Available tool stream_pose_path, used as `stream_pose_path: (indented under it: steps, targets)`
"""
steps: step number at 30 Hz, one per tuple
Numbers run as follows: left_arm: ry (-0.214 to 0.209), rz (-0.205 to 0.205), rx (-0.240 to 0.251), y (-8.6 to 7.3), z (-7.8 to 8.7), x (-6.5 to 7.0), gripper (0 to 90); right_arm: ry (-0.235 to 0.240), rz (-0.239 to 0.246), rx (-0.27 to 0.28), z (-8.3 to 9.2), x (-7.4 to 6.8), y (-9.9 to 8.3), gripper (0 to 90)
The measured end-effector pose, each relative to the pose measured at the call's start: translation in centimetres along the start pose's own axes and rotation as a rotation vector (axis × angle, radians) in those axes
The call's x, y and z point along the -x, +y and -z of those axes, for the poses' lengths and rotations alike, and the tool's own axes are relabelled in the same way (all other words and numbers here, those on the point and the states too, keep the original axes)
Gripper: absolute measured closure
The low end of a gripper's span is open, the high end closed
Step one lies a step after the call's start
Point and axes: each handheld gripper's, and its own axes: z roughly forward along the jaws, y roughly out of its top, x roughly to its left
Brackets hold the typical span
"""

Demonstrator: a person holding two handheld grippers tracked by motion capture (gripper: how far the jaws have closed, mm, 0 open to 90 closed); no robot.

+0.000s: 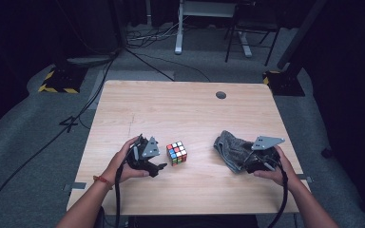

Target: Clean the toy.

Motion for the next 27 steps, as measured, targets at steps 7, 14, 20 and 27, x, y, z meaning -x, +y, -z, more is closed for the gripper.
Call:
stream_pose_path:
  steps: [7, 14, 20, 27]
  targets:
    - [0.018, 0.039, 0.003, -1.9, 0.9, 0.3, 16.6, -0.035, -0.016, -0.017, 1.2, 0.3, -1.9, 25.9]
    - [0.019, 0.054, -0.039, -3.7, 1.3, 0.8, 16.3, -0.068, -0.045, -0.048, 2.3, 0.7, -4.3, 26.1]
    - [-0.002, 0.099, -0.022, -5.0, 2.0, 0.9, 16.1, -0.086, -0.089, -0.057, 3.0, 1.1, -6.3, 26.0]
    - [-0.012, 0.168, -0.027, -6.7, 2.2, 0.5, 16.2, -0.111, -0.143, -0.059, 3.6, 1.4, -8.7, 25.1]
